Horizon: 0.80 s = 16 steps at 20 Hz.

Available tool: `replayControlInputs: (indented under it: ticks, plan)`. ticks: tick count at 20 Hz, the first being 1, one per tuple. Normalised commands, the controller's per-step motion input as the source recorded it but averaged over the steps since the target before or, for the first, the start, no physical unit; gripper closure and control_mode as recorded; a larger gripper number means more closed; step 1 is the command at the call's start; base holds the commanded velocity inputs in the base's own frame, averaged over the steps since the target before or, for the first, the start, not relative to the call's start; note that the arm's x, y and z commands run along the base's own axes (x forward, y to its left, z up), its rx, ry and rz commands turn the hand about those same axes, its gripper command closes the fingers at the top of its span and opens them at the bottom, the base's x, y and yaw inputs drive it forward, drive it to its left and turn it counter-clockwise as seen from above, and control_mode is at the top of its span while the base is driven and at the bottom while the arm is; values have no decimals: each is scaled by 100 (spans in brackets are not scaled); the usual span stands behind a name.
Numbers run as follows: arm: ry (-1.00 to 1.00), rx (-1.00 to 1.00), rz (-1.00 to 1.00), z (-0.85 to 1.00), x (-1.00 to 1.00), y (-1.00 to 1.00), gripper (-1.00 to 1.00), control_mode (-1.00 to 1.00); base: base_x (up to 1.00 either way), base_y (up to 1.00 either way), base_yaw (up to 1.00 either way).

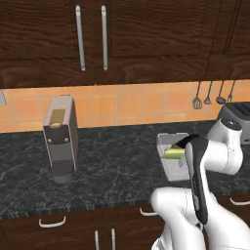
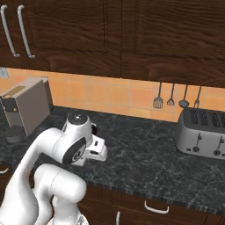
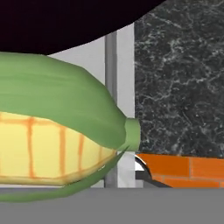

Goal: Take the meat container that has the chicken drumstick and place it on the second highest rack of the freezer. Then take the vegetable container that has the eggplant and corn and place it on the highest rack of the freezer.

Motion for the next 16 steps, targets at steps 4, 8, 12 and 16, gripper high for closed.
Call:
replayControlInputs:
  ticks: [4, 8, 12, 16]
  plan:
    - [11, -13, -1, 98, -49, -18, 100, -100, 0, 0, 0]
    - [16, -13, 0, 56, -33, -31, 100, -100, 0, 0, 0]
    - [0, -4, -1, 0, -96, -50, 100, -100, 0, 0, 0]
    - [-2, 6, -2, -1, -83, -16, 100, -100, 0, 0, 0]
